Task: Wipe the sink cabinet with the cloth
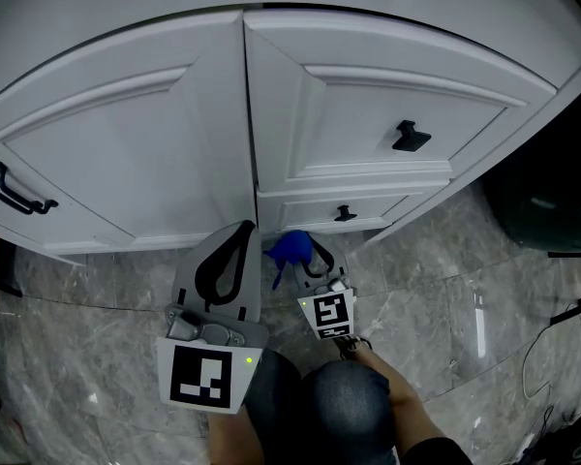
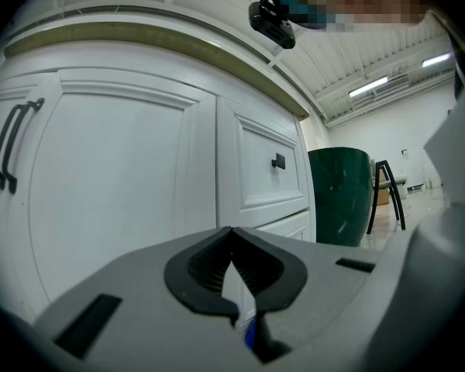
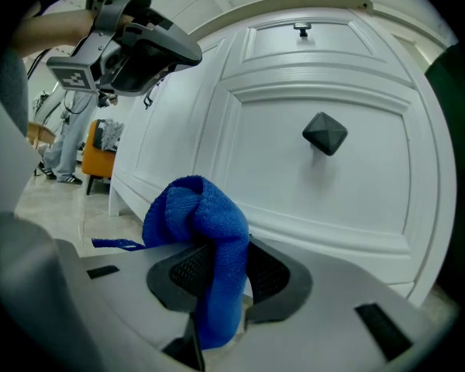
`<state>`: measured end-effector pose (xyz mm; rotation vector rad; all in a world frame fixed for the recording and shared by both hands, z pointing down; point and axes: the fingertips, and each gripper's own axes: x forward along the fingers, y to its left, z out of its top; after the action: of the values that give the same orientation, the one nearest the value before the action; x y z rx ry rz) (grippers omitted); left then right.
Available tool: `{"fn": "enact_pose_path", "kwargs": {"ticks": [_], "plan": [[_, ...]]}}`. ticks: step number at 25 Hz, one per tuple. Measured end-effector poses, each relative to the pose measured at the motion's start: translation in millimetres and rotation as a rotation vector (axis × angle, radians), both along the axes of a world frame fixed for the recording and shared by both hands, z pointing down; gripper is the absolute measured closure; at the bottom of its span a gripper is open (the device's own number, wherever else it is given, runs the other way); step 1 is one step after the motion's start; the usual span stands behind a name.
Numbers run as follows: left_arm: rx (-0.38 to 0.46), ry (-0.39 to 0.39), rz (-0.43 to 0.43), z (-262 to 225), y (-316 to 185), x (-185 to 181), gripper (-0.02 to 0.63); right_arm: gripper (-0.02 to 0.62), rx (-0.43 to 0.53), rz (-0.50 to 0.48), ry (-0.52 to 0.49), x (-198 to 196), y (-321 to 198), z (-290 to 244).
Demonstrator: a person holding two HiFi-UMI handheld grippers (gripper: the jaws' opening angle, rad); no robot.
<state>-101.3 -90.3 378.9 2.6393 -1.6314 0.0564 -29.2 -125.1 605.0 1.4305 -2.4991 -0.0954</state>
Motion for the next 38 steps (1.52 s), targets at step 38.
{"fn": "enact_pose_path", "kwargs": {"ticks": [38], "plan": [[0.010, -0.015, 0.015, -2, 1, 7, 0.606, 0.480, -0.015, 0.055, -0.017, 24, -3, 2]]}}
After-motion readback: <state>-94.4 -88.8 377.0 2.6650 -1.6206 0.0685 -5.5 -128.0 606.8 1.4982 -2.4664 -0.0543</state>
